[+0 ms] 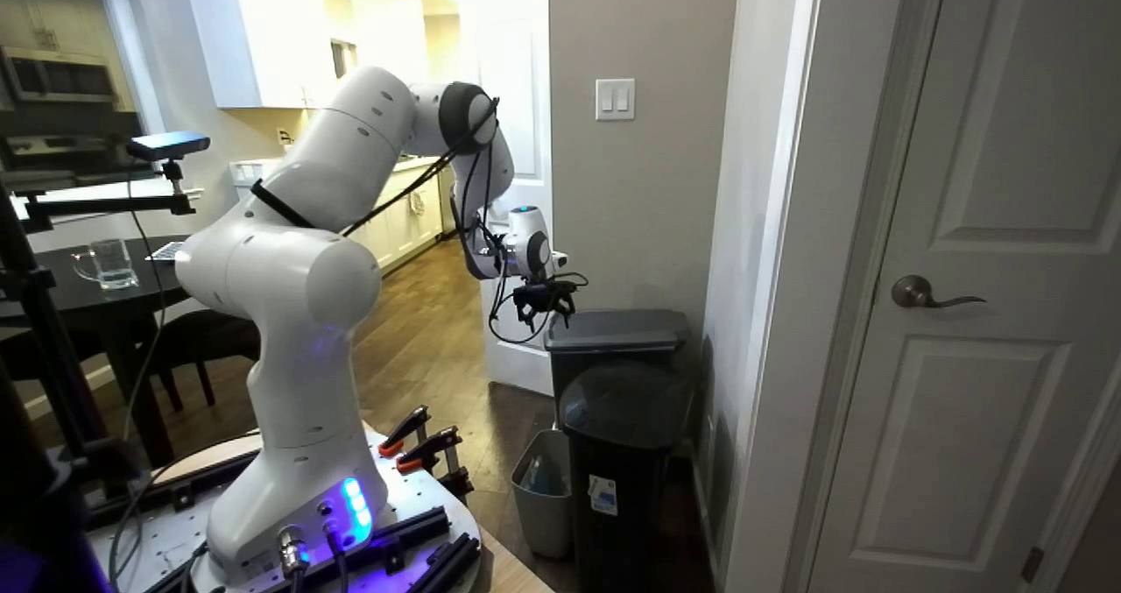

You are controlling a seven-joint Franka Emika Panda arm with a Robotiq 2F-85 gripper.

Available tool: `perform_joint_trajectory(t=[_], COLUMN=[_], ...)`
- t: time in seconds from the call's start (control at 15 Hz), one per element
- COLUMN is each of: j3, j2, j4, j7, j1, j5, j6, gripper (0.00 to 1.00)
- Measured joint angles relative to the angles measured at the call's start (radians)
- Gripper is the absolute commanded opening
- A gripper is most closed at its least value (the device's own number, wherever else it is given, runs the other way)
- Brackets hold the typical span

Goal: Open the lid of the black bin

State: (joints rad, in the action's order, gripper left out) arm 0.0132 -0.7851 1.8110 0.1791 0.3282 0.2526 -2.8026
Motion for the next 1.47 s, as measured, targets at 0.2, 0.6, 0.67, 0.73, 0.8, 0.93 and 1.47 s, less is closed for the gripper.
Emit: perform_joint_trajectory(t=[0.2, 0.6, 0.67, 0.73, 0.8, 0.93, 1.47], j3=[-0.061, -0.095, -0.109, -0.125, -0.143, -0.18, -0.286], j2=[-0.012, -0.13, -0.157, -0.181, -0.204, -0.248, -0.379], j4=[-0.003, -0.079, -0.097, -0.114, -0.132, -0.167, -0.309], j7=[-0.054, -0.087, -0.095, -0.104, -0.113, -0.131, -0.21], j1=[0.062, 0.103, 0.11, 0.118, 0.128, 0.151, 0.252], j5=[0.044, 0.068, 0.076, 0.086, 0.097, 0.121, 0.229], j6=[0.008, 0.027, 0.027, 0.027, 0.027, 0.031, 0.166], gripper=[1.0, 1.0, 1.0, 1.0, 1.0, 1.0, 1.0])
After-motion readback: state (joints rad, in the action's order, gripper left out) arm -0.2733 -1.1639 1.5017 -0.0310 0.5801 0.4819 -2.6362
